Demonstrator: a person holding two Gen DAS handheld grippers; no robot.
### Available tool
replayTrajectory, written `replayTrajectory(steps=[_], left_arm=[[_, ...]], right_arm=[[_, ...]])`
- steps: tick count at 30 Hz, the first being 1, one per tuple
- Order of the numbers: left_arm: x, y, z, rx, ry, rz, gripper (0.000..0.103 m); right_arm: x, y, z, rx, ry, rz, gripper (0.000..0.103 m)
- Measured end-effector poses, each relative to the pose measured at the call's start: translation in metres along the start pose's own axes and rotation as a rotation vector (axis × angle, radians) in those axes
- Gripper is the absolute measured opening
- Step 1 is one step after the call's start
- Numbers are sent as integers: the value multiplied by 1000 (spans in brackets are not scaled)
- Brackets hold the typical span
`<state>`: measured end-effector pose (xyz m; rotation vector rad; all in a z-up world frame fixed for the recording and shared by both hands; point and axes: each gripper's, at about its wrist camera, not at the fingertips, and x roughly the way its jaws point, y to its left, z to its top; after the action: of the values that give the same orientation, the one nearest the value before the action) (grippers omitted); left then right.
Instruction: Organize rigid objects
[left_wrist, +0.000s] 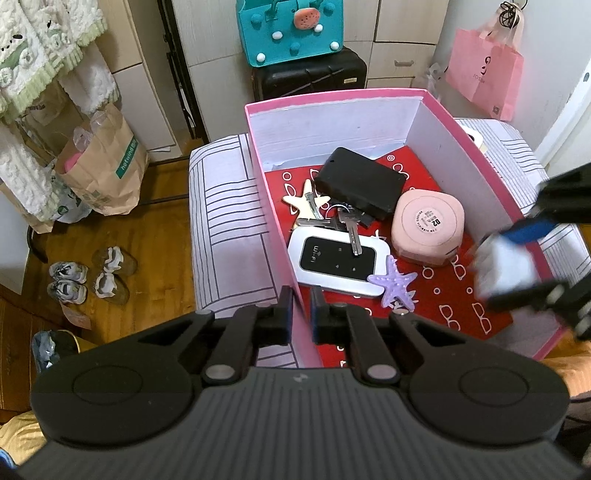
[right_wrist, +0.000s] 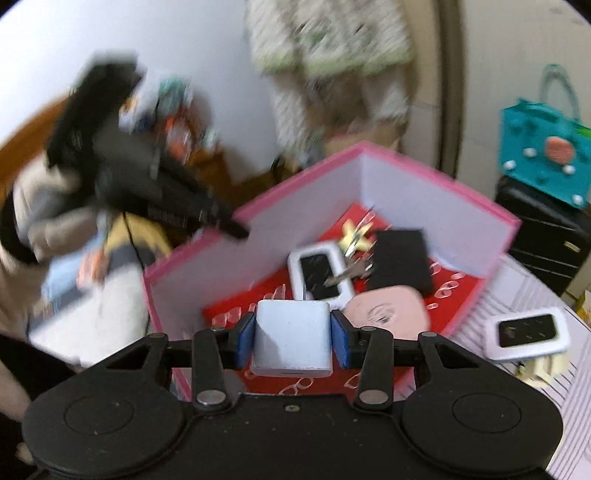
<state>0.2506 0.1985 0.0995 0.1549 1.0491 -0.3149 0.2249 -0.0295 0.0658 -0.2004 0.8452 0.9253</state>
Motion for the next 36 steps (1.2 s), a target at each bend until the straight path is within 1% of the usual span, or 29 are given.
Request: replayTrajectory(steps=[3, 6, 7, 8, 10, 13, 14, 16, 20, 23, 26, 27, 28, 29, 31, 33, 35, 36], left_arm=[[0, 2, 1, -27, 3, -7, 8], [0, 3, 0, -34, 3, -7, 8], [0, 4, -1, -38, 6, -12, 8], [0, 4, -1, -39, 7, -15, 8], [1, 5, -1, -44, 5, -19, 8], [2, 6, -1, -50, 5, -22, 8], [2, 6, -1, -53, 4, -22, 8], [2, 8, 0, -73, 10, -26, 8], [3, 7, 1, -75, 23, -21, 8], [4, 6, 1, -74, 25, -18, 8], [5, 5, 2, -85, 28, -14, 8], [6, 5, 1, -88, 28, -13, 8], [7, 4, 1, -89, 27, -11, 8], [7, 5, 0, -92, 26, -9, 8], [7, 5, 0, -98, 25, -9, 8], [7, 6, 1, -105, 26, -10, 8], [7, 6, 1, -106, 28, -7, 8], [7, 5, 1, -105, 29, -4, 8]], right_arm=[[25, 8, 0, -38, 82, 21, 48], [33, 7, -3, -74, 98, -18, 48], [30, 7, -4, -75, 87, -39, 48], [26, 5, -2, -76, 72, -42, 48], [13, 1, -2, -53, 21, -36, 53], [-15, -3, -6, -4, -70, -48, 54], [-25, -4, -9, 13, -102, -59, 55], [-45, -9, -20, 48, -150, -74, 64], [-79, -30, -49, 167, -219, -107, 68], [-98, -52, -75, 261, -251, -174, 71], [-109, -65, -101, 321, -271, -248, 75], [-109, -70, -110, 335, -278, -276, 80], [-108, -73, -119, 350, -286, -309, 89], [-106, -77, -128, 374, -303, -351, 92], [-104, -85, -146, 423, -357, -440, 93], [-98, -96, -159, 470, -382, -502, 93], [-90, -111, -166, 514, -354, -529, 92], [-86, -118, -168, 541, -336, -516, 87]])
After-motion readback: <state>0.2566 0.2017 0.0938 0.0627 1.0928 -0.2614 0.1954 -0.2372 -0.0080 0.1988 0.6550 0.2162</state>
